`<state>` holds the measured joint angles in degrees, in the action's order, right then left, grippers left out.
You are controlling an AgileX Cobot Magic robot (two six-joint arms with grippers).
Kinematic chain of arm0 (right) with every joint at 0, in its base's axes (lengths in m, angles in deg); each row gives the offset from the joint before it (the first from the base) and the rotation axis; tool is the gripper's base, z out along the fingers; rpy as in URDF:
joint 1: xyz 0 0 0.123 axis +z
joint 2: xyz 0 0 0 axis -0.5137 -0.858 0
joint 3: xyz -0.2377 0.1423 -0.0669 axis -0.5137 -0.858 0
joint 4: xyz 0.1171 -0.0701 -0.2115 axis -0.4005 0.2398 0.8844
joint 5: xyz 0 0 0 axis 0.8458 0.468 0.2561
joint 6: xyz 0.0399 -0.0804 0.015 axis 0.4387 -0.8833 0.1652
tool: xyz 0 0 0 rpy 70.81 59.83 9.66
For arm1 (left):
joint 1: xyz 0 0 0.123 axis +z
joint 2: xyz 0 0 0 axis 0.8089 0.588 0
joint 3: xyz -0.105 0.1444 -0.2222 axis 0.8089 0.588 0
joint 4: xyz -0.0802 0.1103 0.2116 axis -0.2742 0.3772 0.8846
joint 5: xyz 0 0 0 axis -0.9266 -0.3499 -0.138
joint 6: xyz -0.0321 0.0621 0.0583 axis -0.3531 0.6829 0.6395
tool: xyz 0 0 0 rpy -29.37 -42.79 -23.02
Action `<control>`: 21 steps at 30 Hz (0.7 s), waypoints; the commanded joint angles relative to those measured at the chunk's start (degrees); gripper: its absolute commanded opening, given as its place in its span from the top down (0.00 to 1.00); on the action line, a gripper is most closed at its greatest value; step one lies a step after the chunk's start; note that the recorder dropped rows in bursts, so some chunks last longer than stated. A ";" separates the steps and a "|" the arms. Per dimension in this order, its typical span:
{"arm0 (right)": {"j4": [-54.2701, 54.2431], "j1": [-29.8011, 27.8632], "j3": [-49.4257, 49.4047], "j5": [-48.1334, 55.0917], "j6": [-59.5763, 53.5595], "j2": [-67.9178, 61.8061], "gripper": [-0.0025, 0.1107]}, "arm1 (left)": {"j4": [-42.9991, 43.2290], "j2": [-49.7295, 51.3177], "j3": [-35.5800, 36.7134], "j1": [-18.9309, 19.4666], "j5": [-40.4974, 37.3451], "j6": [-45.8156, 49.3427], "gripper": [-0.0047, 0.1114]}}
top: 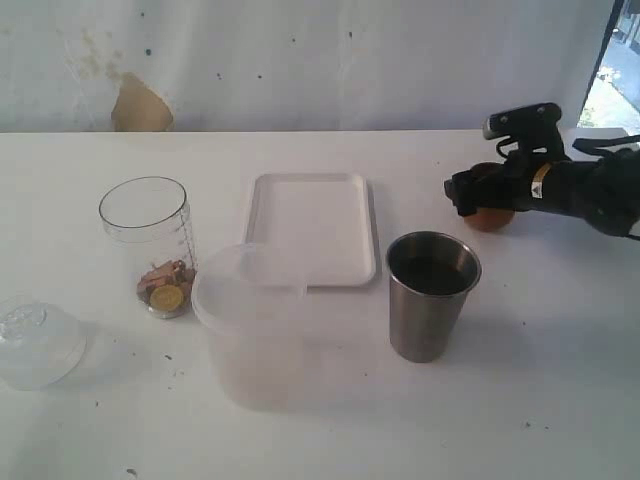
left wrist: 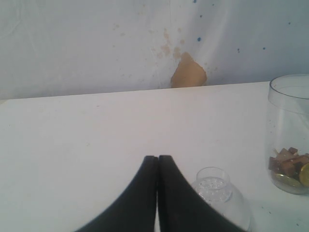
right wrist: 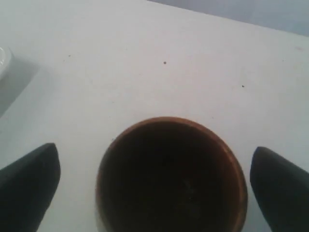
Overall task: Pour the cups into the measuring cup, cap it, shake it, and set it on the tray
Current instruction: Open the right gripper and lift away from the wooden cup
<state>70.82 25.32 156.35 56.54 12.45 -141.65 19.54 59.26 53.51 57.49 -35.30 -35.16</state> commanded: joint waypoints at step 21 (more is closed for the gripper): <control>2.38 6.48 -0.29 18.64 6.12 26.72 0.98 | -0.38 -0.26 0.29 -0.22 0.64 -0.05 0.95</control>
<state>72.95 31.09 156.35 71.26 17.95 -117.91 19.54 59.26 53.51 57.49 -35.30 -35.16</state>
